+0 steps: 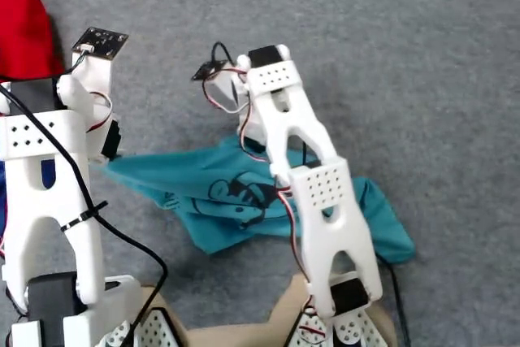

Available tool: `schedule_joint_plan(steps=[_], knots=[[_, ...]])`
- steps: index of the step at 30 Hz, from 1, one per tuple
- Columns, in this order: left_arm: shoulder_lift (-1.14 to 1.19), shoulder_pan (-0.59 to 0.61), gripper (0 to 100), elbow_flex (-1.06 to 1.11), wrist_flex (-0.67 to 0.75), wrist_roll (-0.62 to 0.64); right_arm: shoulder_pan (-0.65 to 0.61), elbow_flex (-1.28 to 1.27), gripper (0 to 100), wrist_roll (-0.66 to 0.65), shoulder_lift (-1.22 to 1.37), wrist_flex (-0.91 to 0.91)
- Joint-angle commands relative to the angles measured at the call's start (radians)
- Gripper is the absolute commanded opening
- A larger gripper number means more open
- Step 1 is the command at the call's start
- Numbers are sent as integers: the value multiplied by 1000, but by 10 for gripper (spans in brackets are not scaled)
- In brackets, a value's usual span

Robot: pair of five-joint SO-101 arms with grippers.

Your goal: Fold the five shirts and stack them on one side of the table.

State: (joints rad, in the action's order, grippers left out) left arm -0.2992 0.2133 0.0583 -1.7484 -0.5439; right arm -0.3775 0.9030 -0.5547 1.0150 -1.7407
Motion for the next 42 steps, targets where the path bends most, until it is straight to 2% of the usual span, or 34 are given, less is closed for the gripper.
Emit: schedule_joint_plan(steps=[1,12,25,28,32,38,42], knots=[[-30,15,19,2,-9,-6,48,127,5,40,-8,-31],[-30,15,19,-3,-9,-6,156,381,5,115,-56,-46],[-30,18,19,2,29,-3,225,386,5,114,-524,-46],[-30,29,19,-5,57,37,182,254,18,112,-647,-46],[-30,54,19,-5,84,52,96,-64,19,103,-725,-35],[-30,66,19,-2,81,52,24,-450,19,100,-657,164],[-30,64,19,2,78,52,-70,-573,19,31,-547,216]])
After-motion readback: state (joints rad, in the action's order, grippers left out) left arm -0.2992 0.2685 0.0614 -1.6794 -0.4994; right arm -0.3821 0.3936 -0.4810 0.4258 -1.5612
